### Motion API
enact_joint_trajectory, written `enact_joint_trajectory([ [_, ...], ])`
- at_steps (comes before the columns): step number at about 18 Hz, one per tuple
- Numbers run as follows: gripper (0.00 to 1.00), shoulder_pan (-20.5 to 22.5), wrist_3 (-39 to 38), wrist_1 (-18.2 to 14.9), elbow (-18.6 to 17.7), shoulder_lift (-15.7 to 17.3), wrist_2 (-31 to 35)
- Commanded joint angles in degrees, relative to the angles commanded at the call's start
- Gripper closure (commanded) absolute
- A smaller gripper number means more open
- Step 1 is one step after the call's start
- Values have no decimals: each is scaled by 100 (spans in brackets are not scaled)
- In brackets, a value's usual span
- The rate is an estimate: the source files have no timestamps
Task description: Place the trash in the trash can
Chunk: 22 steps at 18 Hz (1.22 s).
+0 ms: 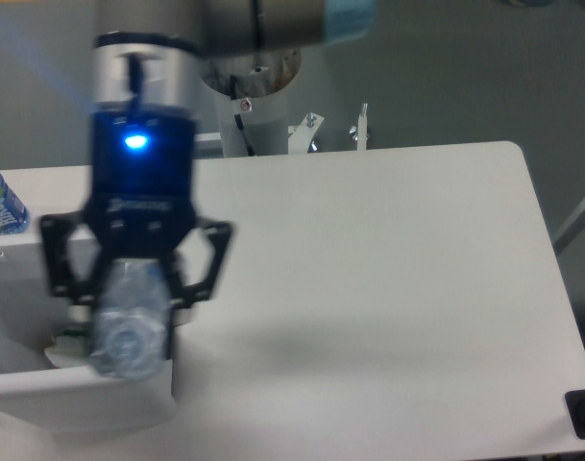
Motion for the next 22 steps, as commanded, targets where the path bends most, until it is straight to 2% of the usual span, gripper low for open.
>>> enact_joint_trajectory([
  [1,2,-27,61,0,-18,-35,9],
  [2,0,-53,140,0,-26,-36,9],
  [5,0,-106,150,-9,-88,-36,0],
  [8,0,-72,228,-9,-324,43,9],
  [14,0,780,369,-35,-404,79,96],
  [16,0,1052,465,-88,-439,79,455],
  [19,0,1290,1044,-166,-676,87,1254],
  [22,0,1571,1825,-596,-817,210,1844],
])
